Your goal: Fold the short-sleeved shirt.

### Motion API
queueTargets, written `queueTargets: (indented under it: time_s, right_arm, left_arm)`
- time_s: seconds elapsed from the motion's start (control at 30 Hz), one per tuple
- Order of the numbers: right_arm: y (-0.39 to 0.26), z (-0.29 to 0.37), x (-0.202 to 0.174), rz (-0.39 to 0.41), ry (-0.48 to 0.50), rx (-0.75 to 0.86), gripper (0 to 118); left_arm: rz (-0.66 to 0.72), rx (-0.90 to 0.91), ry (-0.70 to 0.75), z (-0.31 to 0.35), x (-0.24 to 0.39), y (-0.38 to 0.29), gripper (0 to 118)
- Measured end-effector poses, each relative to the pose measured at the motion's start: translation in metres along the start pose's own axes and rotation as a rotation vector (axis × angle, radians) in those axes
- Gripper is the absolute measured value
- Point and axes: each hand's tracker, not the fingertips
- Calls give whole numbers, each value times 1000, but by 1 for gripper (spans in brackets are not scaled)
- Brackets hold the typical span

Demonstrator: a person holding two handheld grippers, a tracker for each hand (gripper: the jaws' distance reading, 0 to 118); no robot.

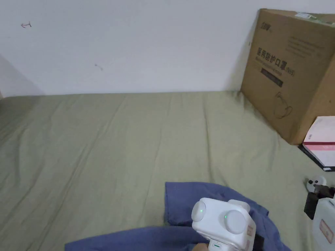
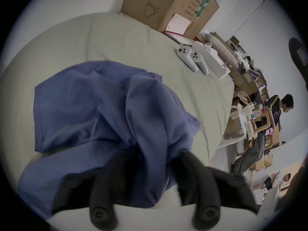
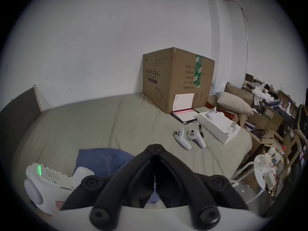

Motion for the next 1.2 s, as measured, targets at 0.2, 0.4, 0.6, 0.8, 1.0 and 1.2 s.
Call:
queueTargets:
  time_s: [0.2, 0.4, 0.6, 0.8, 1.0, 1.2]
  right_arm:
    - [-7, -6, -25, 19, 60, -33, 0]
    - [-10, 1, -60, 95, 130, -31, 0]
    - [-16, 3, -81, 115, 199, -55, 0]
    - [-21, -1, -94, 110, 236, -85, 0]
    - [-28, -4, -108, 170, 231, -127, 0]
    - [-33, -7, -113, 188, 242, -156, 0]
  left_arm:
    - [-42, 101, -12, 50, -8, 7, 109]
    - [18, 185, 109, 86, -36, -9, 0]
    - [250, 190, 192, 115, -107, -57, 0]
    - [356, 275, 454, 181, -183, -94, 24]
    - [563, 173, 486, 185, -268, -123, 108]
    - [624, 55, 536, 142, -301, -136, 77]
